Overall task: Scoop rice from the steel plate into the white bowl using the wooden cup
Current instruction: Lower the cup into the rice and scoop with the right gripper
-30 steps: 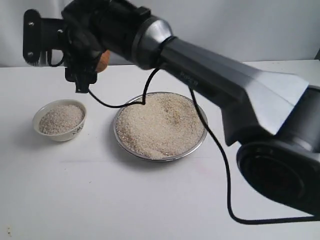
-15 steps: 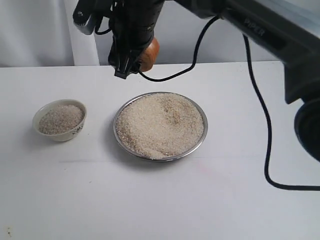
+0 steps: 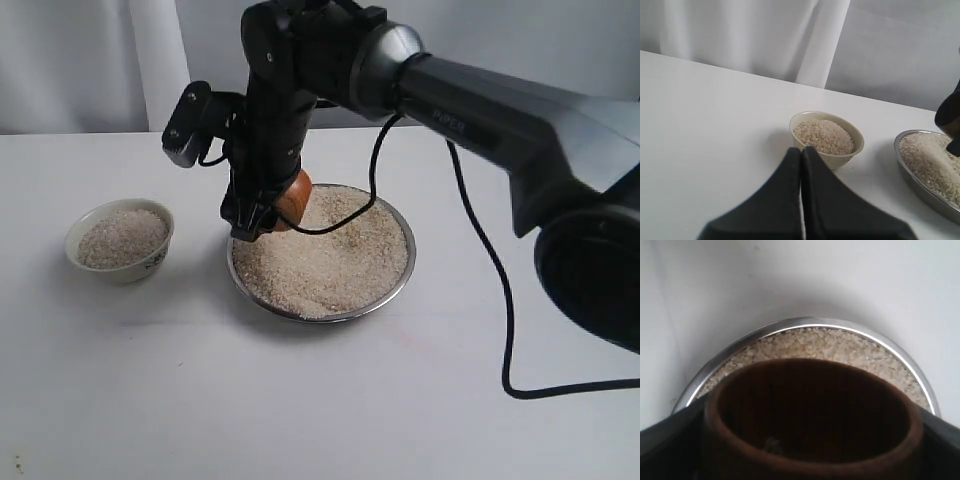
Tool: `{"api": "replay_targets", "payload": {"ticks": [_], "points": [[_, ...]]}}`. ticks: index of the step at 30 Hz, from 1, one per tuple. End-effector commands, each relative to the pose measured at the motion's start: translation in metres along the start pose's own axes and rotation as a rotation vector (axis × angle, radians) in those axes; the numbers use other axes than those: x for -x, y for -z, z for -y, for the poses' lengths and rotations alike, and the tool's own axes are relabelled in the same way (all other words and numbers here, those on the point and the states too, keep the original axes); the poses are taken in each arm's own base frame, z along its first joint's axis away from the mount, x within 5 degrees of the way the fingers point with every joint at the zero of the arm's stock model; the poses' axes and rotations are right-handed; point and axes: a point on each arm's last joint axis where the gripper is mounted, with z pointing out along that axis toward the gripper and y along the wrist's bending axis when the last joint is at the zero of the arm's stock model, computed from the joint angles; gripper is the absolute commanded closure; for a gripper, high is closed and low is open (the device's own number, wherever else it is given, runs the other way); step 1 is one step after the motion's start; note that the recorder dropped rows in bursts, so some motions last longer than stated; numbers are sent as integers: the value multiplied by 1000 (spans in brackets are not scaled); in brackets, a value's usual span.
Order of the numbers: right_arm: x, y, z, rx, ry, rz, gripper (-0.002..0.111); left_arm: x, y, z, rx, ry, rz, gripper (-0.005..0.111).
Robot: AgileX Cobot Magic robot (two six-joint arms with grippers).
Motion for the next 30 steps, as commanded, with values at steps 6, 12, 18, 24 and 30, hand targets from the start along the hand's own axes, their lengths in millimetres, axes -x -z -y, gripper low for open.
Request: {"api": "replay_targets", "payload": {"ticks": [6, 12, 18, 24, 30], "points": [[-10, -42, -3, 37, 2, -71, 108, 1, 0, 1, -10, 6, 8, 107], [-28, -63, -5, 42, 38, -248, 108, 1, 0, 1, -10, 6, 8, 107], [-39, -75, 2, -39, 86, -354, 108, 1, 0, 1, -10, 6, 8, 107], [-37, -46, 16, -161, 133, -380, 108, 1, 0, 1, -10, 6, 8, 107], [-35, -27, 21, -211, 151, -377, 108, 1, 0, 1, -10, 6, 8, 107]]}}
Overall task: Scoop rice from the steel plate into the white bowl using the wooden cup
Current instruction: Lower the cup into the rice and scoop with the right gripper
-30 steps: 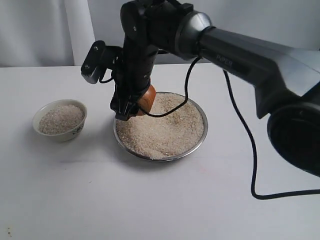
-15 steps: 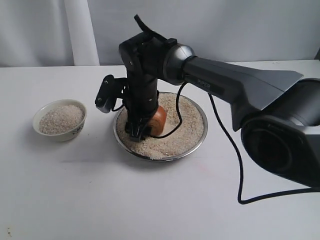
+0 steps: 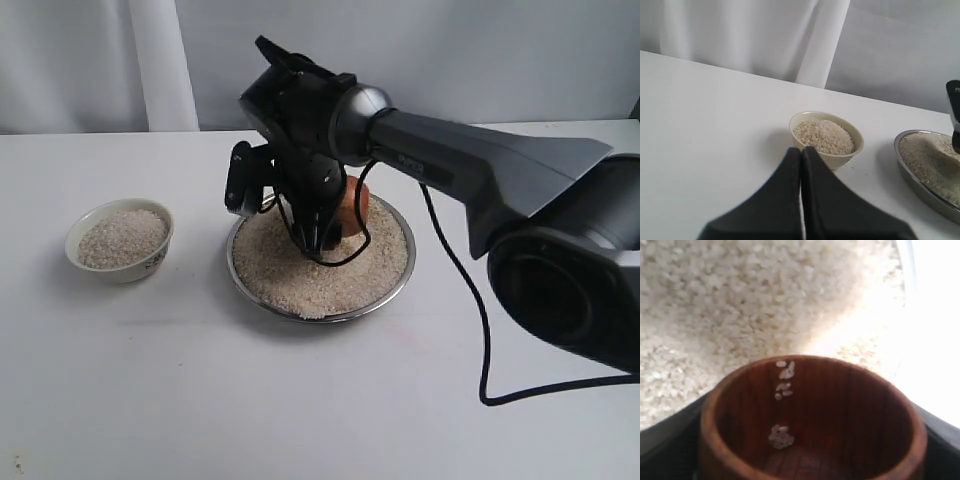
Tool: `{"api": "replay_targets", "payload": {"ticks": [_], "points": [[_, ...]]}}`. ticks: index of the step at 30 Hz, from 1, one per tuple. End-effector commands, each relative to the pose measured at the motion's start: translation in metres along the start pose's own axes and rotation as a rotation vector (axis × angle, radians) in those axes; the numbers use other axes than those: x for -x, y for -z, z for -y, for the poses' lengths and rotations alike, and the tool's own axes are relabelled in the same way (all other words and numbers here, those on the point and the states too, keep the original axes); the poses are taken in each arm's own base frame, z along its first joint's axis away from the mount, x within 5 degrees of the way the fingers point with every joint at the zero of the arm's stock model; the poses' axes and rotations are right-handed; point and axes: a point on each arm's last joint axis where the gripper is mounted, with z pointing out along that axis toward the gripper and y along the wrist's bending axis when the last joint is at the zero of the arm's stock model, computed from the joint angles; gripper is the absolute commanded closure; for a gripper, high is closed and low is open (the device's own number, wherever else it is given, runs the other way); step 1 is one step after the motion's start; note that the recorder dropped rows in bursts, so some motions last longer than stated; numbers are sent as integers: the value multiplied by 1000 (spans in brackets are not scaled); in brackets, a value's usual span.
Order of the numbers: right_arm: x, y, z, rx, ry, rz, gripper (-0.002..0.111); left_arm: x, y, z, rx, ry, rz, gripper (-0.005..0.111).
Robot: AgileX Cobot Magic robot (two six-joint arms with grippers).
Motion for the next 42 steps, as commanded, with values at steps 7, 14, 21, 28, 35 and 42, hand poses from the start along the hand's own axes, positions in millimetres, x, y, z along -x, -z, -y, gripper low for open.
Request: {"api": "replay_targets", "payload": {"ticks": [7, 14, 21, 28, 35, 42], "points": [[-25, -20, -6, -84, 149, -221, 108, 1, 0, 1, -10, 6, 8, 107], [-27, -31, -19, -21, 148, -227, 108, 1, 0, 1, -10, 6, 8, 107], [-19, -65, -38, 53, 190, -257, 108, 1, 0, 1, -10, 6, 8, 107], [8, -65, -49, 33, 204, -82, 108, 1, 0, 1, -10, 6, 8, 107], [17, -64, -53, 28, 191, -7, 108, 1, 0, 1, -10, 6, 8, 107], [26, -64, -57, 63, 132, 90, 108, 1, 0, 1, -10, 6, 8, 107]]}}
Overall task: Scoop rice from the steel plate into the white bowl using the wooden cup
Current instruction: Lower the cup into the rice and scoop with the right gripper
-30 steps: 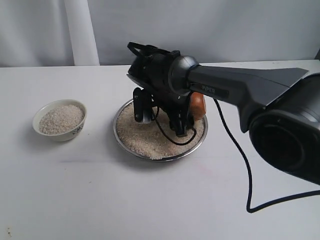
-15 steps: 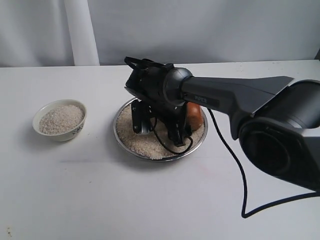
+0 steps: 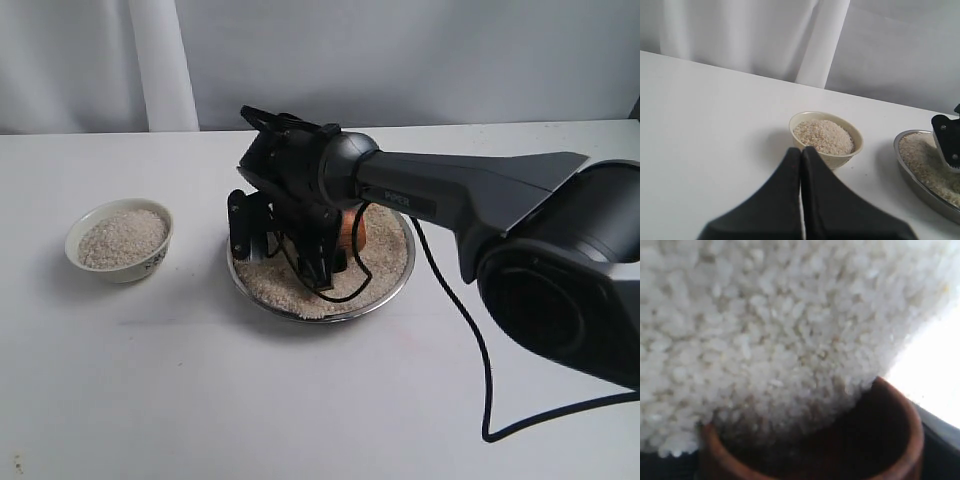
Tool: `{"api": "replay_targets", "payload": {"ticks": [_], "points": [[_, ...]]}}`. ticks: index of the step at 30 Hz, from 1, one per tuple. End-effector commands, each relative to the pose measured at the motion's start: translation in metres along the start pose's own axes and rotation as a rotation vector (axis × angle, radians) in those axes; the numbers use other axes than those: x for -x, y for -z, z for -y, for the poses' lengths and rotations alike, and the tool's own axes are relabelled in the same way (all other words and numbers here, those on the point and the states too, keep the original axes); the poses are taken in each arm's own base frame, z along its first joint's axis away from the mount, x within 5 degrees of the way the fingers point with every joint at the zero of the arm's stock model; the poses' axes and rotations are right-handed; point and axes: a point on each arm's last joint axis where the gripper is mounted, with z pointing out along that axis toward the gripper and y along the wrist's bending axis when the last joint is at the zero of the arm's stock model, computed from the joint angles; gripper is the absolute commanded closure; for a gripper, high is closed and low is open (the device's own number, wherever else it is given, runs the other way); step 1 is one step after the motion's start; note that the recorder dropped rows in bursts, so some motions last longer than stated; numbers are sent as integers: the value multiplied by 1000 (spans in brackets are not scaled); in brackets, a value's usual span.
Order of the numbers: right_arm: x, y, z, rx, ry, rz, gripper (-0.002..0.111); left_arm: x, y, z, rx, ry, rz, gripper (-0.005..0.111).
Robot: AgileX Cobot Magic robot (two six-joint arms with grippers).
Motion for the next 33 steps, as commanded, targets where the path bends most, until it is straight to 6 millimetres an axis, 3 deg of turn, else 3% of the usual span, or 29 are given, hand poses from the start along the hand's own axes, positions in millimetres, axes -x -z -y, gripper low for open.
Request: {"api": "replay_targets", "payload": {"ticks": [1, 9, 26, 33], "points": [[21, -19, -19, 102, -86, 136, 108, 1, 0, 1, -10, 6, 8, 107], [17, -23, -17, 131, -147, 164, 108, 1, 0, 1, -10, 6, 8, 107], [-27, -47, 3, 350, -431, 316, 108, 1, 0, 1, -10, 6, 8, 107], [-54, -54, -11, 335, -480, 442, 108, 1, 0, 1, -10, 6, 8, 107]]}}
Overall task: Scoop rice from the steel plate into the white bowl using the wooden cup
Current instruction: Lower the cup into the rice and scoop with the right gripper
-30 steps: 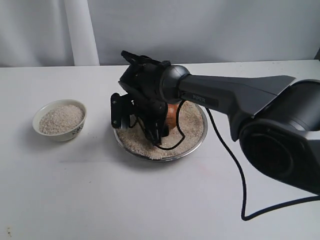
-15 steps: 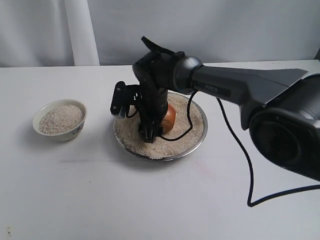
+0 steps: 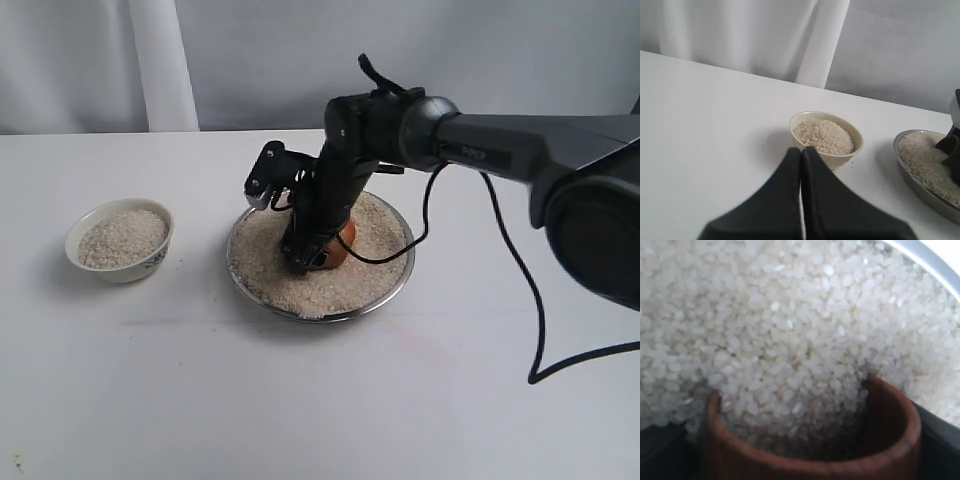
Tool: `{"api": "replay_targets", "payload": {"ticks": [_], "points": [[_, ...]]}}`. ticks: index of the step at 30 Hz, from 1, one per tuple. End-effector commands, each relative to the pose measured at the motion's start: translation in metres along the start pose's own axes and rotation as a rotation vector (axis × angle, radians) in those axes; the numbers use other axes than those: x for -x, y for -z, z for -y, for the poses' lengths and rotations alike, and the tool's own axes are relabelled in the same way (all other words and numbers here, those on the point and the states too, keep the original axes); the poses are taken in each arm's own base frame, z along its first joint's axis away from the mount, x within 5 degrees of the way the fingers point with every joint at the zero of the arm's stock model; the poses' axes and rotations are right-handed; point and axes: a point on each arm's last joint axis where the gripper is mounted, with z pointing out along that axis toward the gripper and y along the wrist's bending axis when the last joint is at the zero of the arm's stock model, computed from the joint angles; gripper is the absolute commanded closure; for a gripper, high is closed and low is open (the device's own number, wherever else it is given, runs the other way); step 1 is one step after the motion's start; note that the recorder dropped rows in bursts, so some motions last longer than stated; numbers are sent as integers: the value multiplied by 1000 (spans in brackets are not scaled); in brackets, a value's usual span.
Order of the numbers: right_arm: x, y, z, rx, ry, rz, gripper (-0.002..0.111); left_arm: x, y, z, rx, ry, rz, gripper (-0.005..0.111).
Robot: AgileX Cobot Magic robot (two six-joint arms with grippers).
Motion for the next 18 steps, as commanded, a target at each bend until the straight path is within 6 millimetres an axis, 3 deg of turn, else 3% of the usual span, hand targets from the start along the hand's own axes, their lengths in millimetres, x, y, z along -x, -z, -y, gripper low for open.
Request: {"api": "replay_targets", "payload": {"ticks": [1, 9, 18], "points": [[-42, -23, -9, 77, -52, 49, 108, 1, 0, 1, -10, 6, 8, 107], [-80, -19, -7, 127, -138, 208, 108, 1, 0, 1, -10, 6, 8, 107], [-65, -6, -1, 114, -193, 401, 108, 1, 0, 1, -10, 6, 8, 107]]}}
